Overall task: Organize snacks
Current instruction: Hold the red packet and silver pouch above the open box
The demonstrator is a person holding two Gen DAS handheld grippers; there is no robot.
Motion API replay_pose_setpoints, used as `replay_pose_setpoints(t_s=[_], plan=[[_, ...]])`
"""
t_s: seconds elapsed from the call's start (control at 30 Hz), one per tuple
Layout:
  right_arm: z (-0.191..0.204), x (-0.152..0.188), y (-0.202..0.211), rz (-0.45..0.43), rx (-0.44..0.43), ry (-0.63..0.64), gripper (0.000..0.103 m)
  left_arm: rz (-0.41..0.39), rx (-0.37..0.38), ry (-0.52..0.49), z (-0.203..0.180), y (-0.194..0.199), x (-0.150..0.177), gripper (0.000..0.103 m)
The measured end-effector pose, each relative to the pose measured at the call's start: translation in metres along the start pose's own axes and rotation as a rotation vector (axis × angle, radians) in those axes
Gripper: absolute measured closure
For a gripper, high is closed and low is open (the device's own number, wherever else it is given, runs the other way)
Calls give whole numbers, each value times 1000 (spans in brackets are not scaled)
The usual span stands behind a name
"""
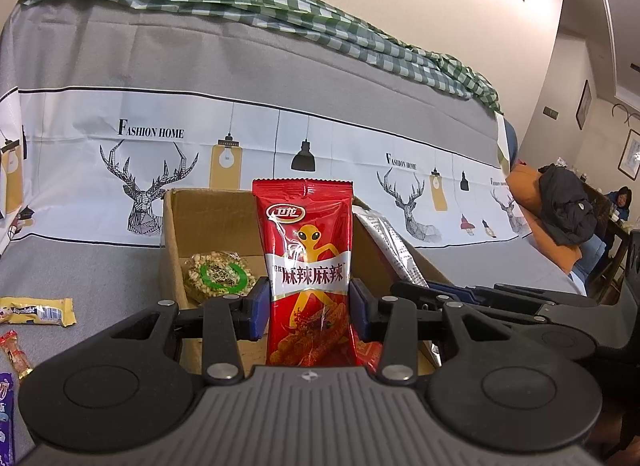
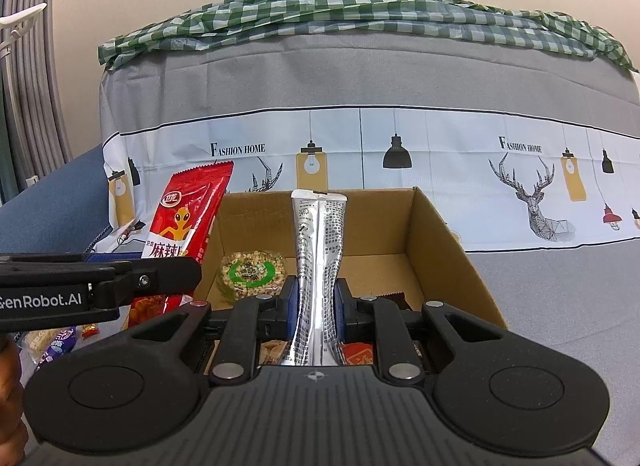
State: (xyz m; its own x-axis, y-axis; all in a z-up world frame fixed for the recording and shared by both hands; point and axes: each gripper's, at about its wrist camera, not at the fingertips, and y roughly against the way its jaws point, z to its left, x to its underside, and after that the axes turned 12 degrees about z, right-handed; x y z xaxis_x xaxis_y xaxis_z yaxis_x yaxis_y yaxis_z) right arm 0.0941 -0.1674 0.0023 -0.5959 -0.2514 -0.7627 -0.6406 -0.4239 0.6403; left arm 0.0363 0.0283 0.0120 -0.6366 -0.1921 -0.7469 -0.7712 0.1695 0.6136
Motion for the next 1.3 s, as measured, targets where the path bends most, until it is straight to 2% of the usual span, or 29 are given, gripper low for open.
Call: replay_pose_setpoints(t_s=[1.3], plan=[[-3, -1, 0, 1, -2, 9, 84, -3, 19, -17, -6, -2, 0, 58]])
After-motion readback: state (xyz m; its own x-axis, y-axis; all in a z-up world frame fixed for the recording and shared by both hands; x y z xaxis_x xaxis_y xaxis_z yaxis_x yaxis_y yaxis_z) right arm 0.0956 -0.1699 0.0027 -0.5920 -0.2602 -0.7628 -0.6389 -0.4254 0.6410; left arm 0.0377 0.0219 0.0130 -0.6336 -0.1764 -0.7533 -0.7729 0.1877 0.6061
